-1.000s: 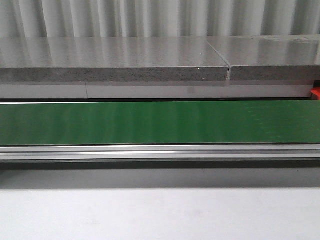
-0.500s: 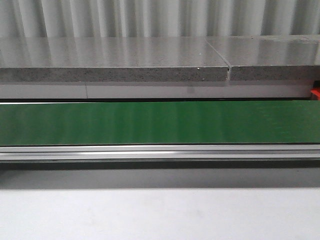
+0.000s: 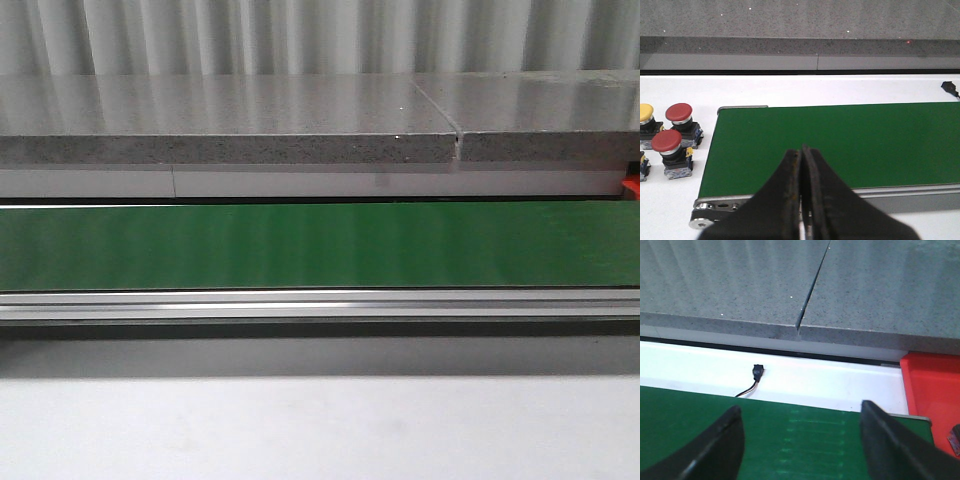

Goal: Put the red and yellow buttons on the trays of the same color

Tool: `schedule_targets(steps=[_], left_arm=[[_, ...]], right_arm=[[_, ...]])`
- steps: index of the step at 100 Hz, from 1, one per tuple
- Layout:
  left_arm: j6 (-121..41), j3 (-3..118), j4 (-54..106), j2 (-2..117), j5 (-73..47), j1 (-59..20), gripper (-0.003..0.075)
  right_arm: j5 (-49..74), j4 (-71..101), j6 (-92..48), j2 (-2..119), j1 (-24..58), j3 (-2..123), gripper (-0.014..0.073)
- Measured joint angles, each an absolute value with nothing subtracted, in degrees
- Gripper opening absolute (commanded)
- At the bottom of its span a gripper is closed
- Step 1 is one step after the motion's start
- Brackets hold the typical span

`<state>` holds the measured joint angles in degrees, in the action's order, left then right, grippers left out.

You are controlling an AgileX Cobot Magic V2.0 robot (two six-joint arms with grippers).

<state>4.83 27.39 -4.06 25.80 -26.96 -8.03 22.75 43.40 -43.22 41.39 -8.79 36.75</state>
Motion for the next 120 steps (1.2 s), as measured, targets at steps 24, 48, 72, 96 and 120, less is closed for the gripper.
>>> schedule_targets(steps=[24,48,72,96,120], left_arm=[[4.83,27.39,-4.06,25.8,-26.96,-8.03,-0.0021],[4.83,27.39,-4.06,25.8,-26.96,-8.03,-0.0021],[4.83,27.39,-4.06,25.8,-26.96,-8.03,-0.0021],[4.83,27.39,-4.06,25.8,-26.96,-8.03,-0.0021],[4.83,27.39,-4.06,25.8,-26.96,-8.03,-0.0021]], right_arm=[[25.24,43.4,-43.22,37.83,-8.7,36.15,-0.0069],[25.56,43.4,-43.22,37.74,-8.7,36.13,-0.0068],[25.78,43.3,-43.22,37.74,-8.7,36.03,-0.0068],[25.78,43.3,-43.22,37.74,-8.7,36.03,-0.0068],[25.82,43.3,-43.22,37.74,-8.7,36.03,-0.0068]])
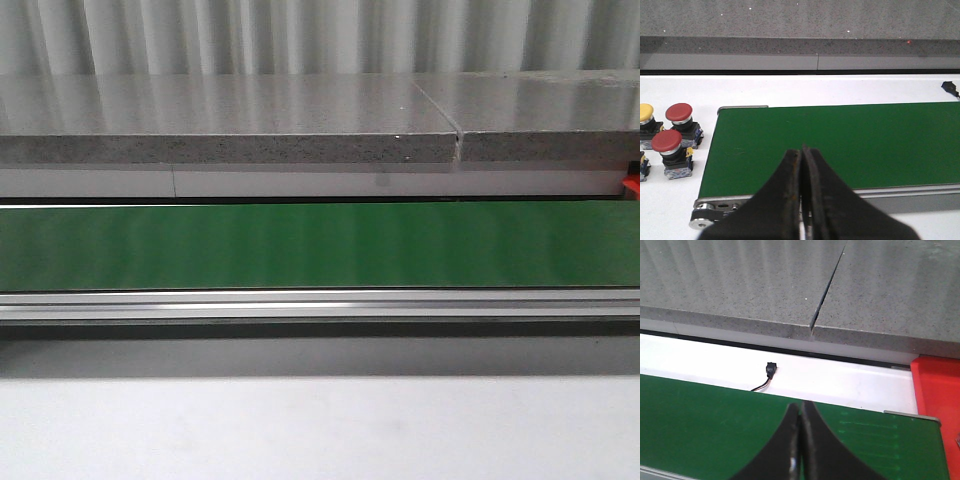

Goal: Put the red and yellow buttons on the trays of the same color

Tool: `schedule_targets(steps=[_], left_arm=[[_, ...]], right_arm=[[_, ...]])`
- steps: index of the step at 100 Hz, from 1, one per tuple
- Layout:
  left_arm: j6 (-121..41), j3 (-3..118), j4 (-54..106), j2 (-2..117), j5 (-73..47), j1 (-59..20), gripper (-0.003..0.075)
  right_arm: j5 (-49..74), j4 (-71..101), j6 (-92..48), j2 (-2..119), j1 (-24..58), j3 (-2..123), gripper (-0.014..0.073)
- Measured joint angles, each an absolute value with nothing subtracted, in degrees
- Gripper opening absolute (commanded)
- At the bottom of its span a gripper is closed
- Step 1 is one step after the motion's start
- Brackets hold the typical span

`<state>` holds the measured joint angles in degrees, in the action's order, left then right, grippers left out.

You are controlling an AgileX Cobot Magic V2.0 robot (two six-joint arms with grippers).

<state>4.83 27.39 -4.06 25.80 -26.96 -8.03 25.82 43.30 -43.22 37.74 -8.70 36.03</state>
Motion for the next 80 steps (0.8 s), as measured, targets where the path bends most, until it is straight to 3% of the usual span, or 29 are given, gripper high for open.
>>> schedule_targets(steps=[25,35,52,62,80], left_arm=[[4.83,27.39,-4.06,25.8,-26.96,-8.03,0.0006],[4.83,27.39,-4.06,25.8,-27.54,-8.03,0.0114],[4.83,27.39,-4.06,25.8,-29.08,-8.03,0.0386],[4.83,27.39,-4.06,25.8,-29.08,-8.03,0.0507],[4.83,27.39,-4.06,25.8,-29.16,-8.03,0.0592]], right_arm=[[25.82,43.3,-43.22,37.74,-8.7,36.03,-0.0068],[25.82,43.3,-43.22,37.74,-8.7,36.03,-0.0068],[25.82,43.3,-43.22,37.74,-8.7,36.03,-0.0068],[25.82,43.3,-43.22,37.74,-8.7,36.03,-0.0068],[25.91,43.3,-43.22,37.74,-8.7,36.03,-0.0068]])
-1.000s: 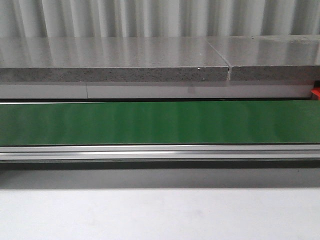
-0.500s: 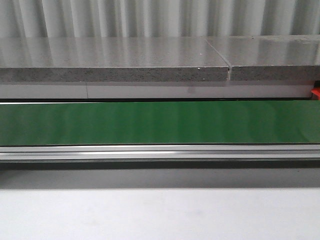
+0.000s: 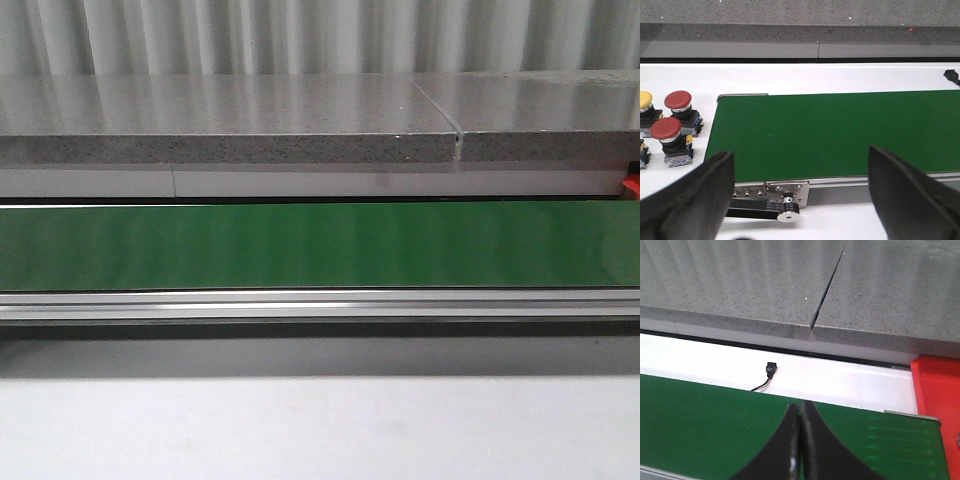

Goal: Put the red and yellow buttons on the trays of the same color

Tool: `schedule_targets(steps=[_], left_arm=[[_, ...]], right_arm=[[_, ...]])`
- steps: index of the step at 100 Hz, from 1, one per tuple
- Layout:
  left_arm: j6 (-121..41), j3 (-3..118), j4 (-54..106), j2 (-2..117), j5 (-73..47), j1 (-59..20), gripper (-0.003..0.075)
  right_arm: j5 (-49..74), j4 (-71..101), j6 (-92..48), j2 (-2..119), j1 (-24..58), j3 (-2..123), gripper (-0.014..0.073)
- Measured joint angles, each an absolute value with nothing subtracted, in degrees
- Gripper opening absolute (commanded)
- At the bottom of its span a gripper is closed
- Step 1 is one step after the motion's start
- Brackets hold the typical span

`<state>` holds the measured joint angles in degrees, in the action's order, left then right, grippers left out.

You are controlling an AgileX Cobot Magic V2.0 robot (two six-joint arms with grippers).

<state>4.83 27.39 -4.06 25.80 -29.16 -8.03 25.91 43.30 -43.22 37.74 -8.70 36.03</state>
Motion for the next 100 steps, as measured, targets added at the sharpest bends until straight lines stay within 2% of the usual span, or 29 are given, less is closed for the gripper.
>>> schedule_targets(steps=[15,39,78,100], left_arm=[[6.03,27.39,-4.06,25.8,-29.21,-8.03,0.0591],[18.03,27.97,-4.69,30.69,-29.09,-5.57,0.0587],[22.98,37.88,-2.88,53.62,-24.66,12.76,0.0587],[23.11,43.32,-2.63,67.79,-23.93,17.03,0.0587]], right_arm=[[25.91,43.3,-43.22,37.74,-8.7,36.03,-0.0068],[25.91,43.3,-43.22,37.74,-8.7,36.03,-0.0068],[25.91,43.3,-43.22,37.74,-8.7,36.03,-0.0068],[25.95,43.3,-43.22,37.74,-8.7,36.03,-0.0068]])
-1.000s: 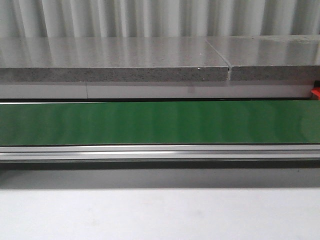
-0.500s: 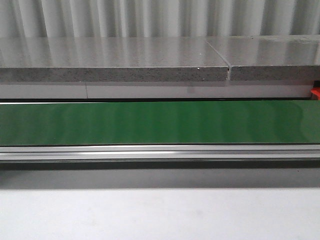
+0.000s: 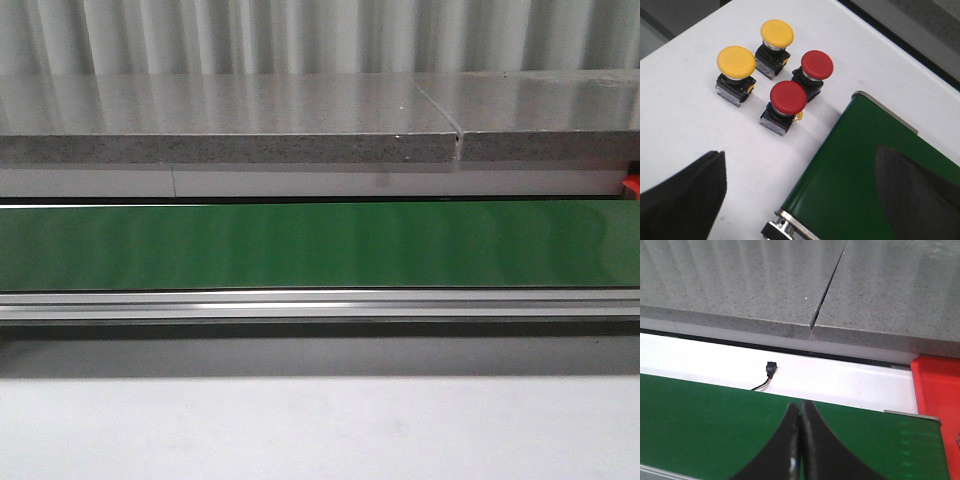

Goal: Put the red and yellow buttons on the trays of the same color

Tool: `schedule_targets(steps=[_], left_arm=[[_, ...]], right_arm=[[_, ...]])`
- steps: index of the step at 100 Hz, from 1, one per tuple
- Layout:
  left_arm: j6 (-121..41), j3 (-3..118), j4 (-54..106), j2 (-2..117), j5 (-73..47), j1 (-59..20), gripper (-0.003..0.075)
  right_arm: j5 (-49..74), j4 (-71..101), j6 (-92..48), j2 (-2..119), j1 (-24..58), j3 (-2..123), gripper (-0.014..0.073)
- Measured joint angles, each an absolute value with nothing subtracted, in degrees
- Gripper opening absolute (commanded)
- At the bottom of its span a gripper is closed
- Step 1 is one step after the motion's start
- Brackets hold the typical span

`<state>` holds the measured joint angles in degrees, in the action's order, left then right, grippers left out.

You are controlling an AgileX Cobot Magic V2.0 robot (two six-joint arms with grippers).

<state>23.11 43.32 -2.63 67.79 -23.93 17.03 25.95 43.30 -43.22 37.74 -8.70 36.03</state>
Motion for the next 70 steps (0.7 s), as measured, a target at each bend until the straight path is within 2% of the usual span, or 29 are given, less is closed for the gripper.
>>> schedule_targets(steps=[35,70], left_arm=[[23.14,53.24,-2.54,86.05,-23.44,17.28,0.0587],[23.14,57.96,-2.54,96.24,-22.65,17.28,0.0587]], right_arm=[[25.95,43.2,-43.22,37.74,-8.7,36.03,-0.0068],[25.95,43.2,-43.22,37.74,-8.7,36.03,-0.0068]])
